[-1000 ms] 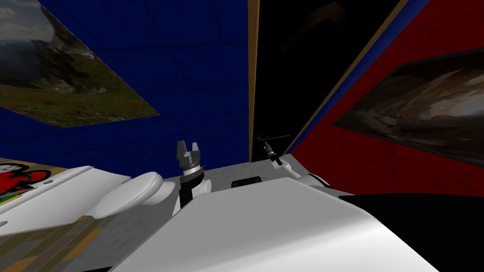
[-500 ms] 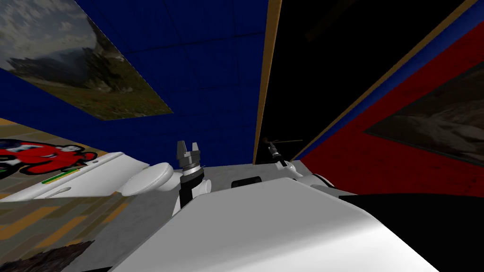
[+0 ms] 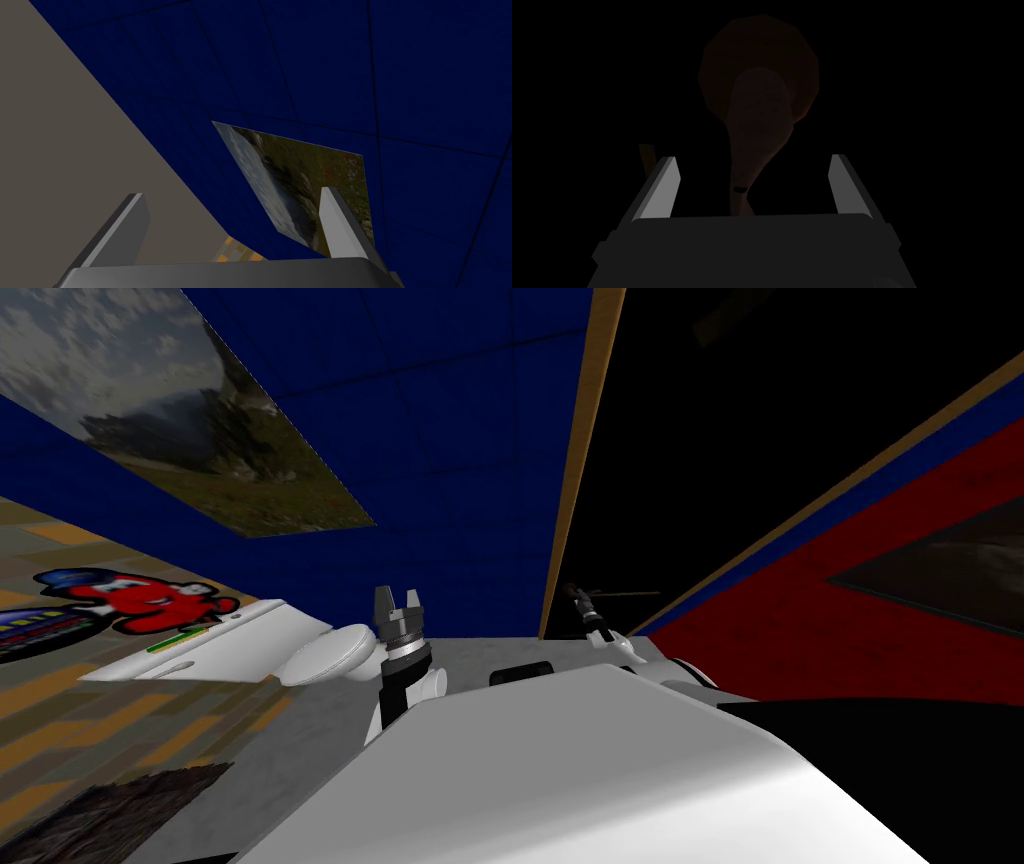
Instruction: Pull the door open
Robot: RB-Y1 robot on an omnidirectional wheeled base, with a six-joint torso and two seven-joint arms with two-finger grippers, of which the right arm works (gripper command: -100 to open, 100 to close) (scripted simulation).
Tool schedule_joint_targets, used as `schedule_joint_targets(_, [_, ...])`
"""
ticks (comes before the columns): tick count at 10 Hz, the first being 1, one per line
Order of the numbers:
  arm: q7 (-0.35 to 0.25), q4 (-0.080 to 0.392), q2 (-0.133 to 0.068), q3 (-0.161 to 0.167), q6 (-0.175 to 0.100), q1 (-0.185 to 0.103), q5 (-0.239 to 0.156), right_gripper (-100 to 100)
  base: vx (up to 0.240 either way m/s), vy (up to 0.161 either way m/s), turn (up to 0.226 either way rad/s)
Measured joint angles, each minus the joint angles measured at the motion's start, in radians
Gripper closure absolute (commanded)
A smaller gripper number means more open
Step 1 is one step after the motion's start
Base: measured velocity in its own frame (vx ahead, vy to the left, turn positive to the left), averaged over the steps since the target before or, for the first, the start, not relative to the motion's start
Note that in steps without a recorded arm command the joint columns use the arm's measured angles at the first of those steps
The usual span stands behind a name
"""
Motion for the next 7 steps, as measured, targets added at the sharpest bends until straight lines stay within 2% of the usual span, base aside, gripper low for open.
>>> schedule_joint_targets(1, [-0.002,-0.015,-0.004,-0.009,0.000,0.012,-0.003,-100,0.070,-0.024,0.248])
schedule_joint_targets(2, [0.001,-0.070,-0.008,-0.026,0.025,0.045,-0.008,-100,0.059,-0.036,0.102])
schedule_joint_targets(3, [-0.001,-0.058,-0.015,-0.034,0.026,0.042,-0.010,-100,0.025,-0.018,-0.022])
schedule_joint_targets(4, [-0.003,-0.033,-0.016,-0.036,0.013,0.031,-0.010,-100,0.009,-0.005,-0.005])
schedule_joint_targets(5, [-0.003,-0.030,-0.016,-0.036,0.010,0.030,-0.010,100,0.000,0.000,0.000])
schedule_joint_targets(7, [-0.004,-0.030,-0.015,-0.035,0.015,0.033,-0.011,100,-0.003,0.001,-0.002])
